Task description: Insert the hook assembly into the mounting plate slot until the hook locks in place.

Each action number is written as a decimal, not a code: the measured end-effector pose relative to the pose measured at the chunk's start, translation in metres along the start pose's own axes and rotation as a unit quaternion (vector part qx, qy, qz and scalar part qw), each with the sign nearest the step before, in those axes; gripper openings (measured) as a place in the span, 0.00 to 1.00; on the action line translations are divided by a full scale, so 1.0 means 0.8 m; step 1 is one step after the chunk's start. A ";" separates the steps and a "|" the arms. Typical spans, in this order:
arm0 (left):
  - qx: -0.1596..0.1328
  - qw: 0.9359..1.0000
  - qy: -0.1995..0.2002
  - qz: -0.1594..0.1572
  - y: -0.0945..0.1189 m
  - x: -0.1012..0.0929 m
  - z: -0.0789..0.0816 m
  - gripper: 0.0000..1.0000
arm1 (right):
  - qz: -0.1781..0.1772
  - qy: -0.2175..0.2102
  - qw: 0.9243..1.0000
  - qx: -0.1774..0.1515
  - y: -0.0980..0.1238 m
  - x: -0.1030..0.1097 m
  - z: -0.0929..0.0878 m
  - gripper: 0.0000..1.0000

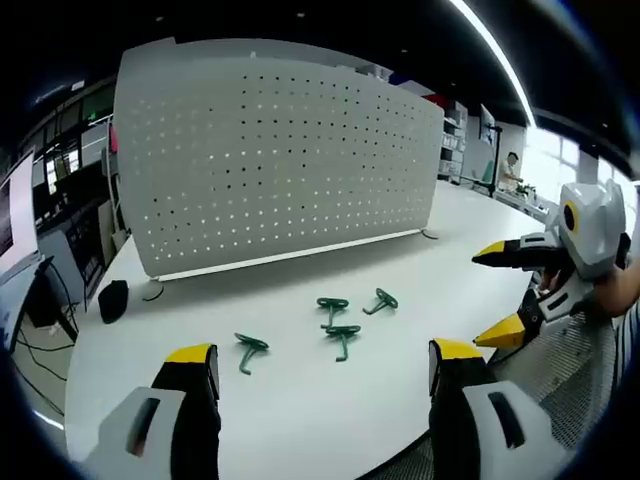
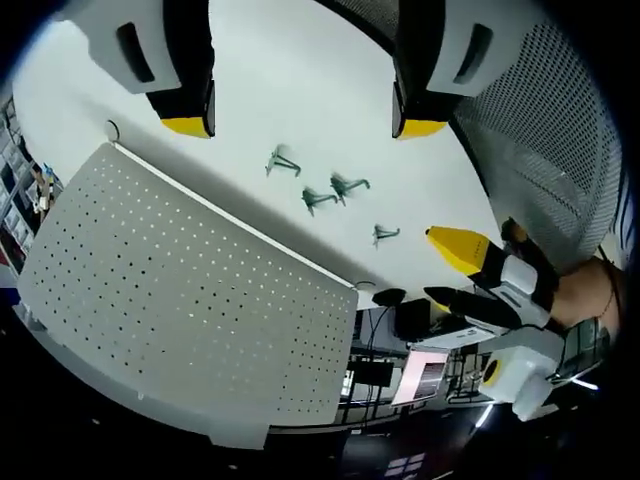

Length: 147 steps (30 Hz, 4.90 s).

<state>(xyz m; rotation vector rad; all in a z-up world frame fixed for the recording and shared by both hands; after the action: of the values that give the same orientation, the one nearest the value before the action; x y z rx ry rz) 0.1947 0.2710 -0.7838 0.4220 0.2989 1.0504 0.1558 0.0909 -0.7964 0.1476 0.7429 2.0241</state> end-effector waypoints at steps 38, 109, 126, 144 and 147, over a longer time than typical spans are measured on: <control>0.015 1.000 -0.006 -0.011 -0.003 -0.007 -0.008 0.90 | -0.018 -0.010 0.999 -0.025 0.007 -0.008 0.009 0.68; 0.015 1.000 -0.016 -0.006 -0.006 -0.003 -0.010 0.99 | 0.215 0.079 0.965 0.129 -0.156 0.030 0.015 0.23; 0.010 1.000 -0.016 0.003 -0.006 0.000 -0.007 0.95 | 0.243 0.139 0.941 0.189 -0.198 0.029 0.018 0.10; 0.005 1.000 -0.018 0.011 -0.004 0.004 -0.006 0.91 | 0.256 0.148 0.927 0.229 -0.208 0.029 0.006 0.03; 0.007 1.000 -0.021 0.009 -0.004 0.003 -0.007 0.91 | 0.254 0.158 0.926 0.229 -0.208 0.030 0.004 0.02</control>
<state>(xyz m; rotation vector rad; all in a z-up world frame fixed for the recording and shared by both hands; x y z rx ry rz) 0.1959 0.2724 -0.7904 0.4605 0.2656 1.0566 0.2676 0.1737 -0.8913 0.3130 1.5072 2.3515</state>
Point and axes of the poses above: the point that each gripper's makers call its tool centre point, and the gripper's own axes: y roughly backward along the fingers, x roughly to its left, z roughly out of its top, the point moved 2 cm from there along y, roughly backward along the fingers, and after that the axes turned 4 degrees about z, right-handed, at the moved point
